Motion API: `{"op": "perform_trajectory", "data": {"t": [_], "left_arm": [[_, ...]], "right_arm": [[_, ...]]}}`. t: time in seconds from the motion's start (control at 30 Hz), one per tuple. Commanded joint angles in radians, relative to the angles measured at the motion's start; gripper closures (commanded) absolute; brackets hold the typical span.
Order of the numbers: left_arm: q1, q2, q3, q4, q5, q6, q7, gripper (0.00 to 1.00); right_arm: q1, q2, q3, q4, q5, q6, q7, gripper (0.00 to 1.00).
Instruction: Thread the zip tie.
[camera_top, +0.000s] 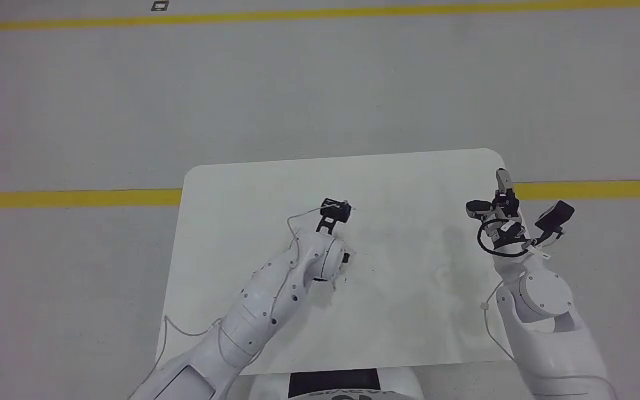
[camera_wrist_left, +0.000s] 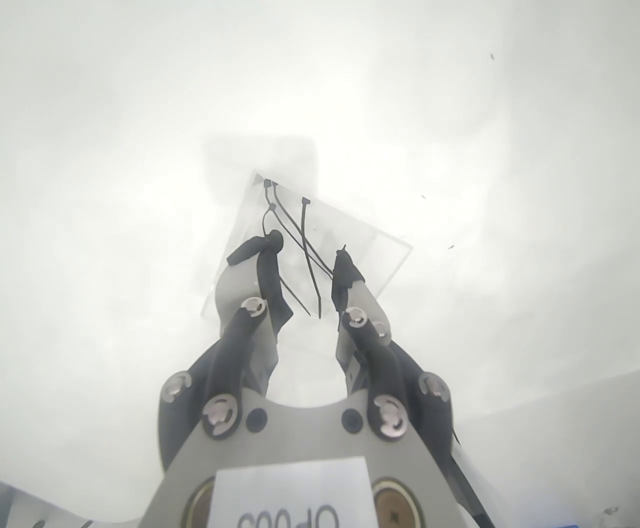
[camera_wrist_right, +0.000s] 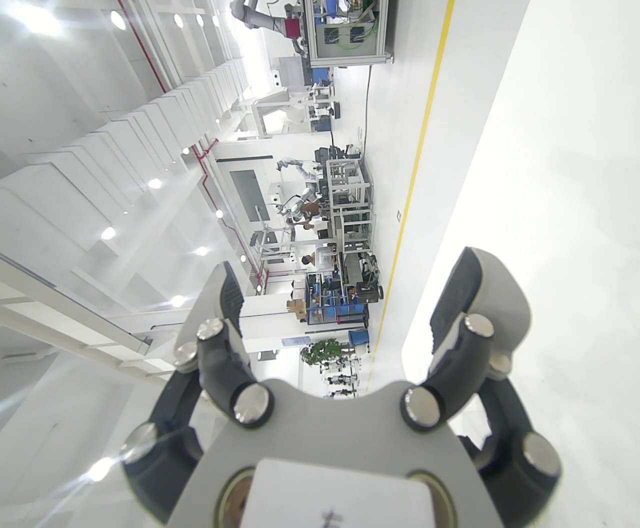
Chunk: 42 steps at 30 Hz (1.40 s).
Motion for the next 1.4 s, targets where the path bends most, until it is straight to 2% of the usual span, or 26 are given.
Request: {"op": "perform_trajectory", "data": {"t": [0.0, 0.37, 0.7, 0.97, 1.37], "left_arm": [[-0.002, -0.002, 0.003, 0.007, -0.002, 0.000, -0.002, 0.78], [-0.021, -0.011, 0.013, 0.046, -0.015, 0.000, -0.012, 0.82], [-0.044, -0.016, 0.015, 0.094, -0.036, 0.000, -0.001, 0.79], [-0.056, -0.020, 0.018, 0.121, -0.046, 0.000, 0.005, 0.86], [-0.075, -0.025, 0.027, 0.157, -0.075, -0.001, 0.012, 0.89]], "right_arm": [[0.000, 0.000, 0.000, 0.000, 0.000, 0.000, 0.000, 0.00], [0.000, 0.000, 0.000, 0.000, 0.000, 0.000, 0.000, 0.00], [0.000, 0.000, 0.000, 0.000, 0.000, 0.000, 0.000, 0.00], [0.000, 0.000, 0.000, 0.000, 0.000, 0.000, 0.000, 0.00], [0.000, 0.000, 0.000, 0.000, 0.000, 0.000, 0.000, 0.00]]}}
